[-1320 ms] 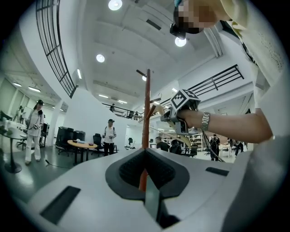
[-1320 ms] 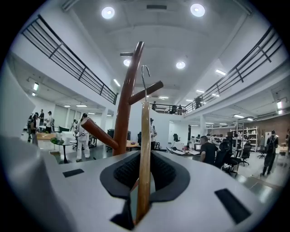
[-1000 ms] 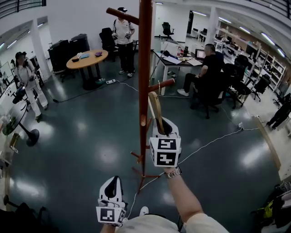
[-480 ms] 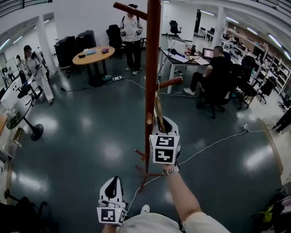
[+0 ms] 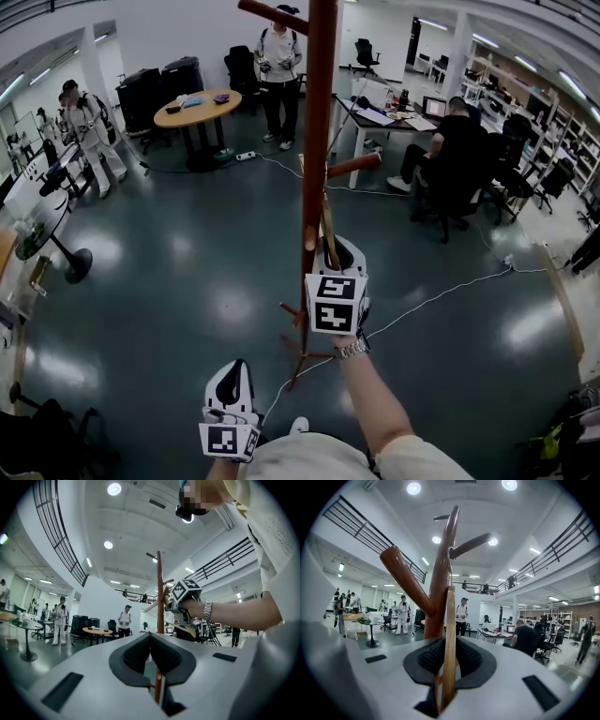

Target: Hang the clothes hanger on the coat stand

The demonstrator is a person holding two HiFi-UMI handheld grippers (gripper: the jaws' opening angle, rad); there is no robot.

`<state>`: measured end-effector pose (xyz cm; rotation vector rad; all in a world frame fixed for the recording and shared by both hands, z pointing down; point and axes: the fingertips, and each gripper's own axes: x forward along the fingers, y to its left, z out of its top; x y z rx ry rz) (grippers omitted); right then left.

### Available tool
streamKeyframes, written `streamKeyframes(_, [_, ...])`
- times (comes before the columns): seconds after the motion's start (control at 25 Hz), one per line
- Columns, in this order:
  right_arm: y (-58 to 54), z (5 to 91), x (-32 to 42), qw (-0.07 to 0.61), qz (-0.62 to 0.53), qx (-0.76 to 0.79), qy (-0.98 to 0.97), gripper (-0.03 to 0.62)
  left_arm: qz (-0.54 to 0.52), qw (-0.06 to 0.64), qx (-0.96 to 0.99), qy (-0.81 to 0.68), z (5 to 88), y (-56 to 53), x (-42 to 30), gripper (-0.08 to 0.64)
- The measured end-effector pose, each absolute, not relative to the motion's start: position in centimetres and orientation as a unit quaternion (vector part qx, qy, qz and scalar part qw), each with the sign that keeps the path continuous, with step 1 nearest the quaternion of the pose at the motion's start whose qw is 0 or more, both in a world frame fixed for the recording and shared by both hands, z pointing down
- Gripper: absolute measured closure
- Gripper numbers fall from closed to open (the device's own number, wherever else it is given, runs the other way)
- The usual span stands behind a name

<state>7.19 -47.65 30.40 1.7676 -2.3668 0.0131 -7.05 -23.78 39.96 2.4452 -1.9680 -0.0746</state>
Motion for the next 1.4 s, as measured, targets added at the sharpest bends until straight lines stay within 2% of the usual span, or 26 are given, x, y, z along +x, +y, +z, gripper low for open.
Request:
streamKeyframes(0.68, [-46.0,30.0,7.6,0.110,-0.020,0.560,-0.821,0.522,-0.023,-0.005,0.789,-0.614,39.6,-23.4,-5.4,0.548])
streamKeyframes(0.84, [-45.5,29.8,7.8,0.102,-0.026,0.552,-0.827,0.490,-0.025,-0.009,0.791,-0.612,39.4,-23.5,-5.4,0.548])
streamKeyframes(1.4, [-40.1,29.4,9.8,0.051,0.003,0.541,-0.839,0.437,-0.023,-0.010,0.828,-0.561,40.4,-23.1,-2.2,0.548])
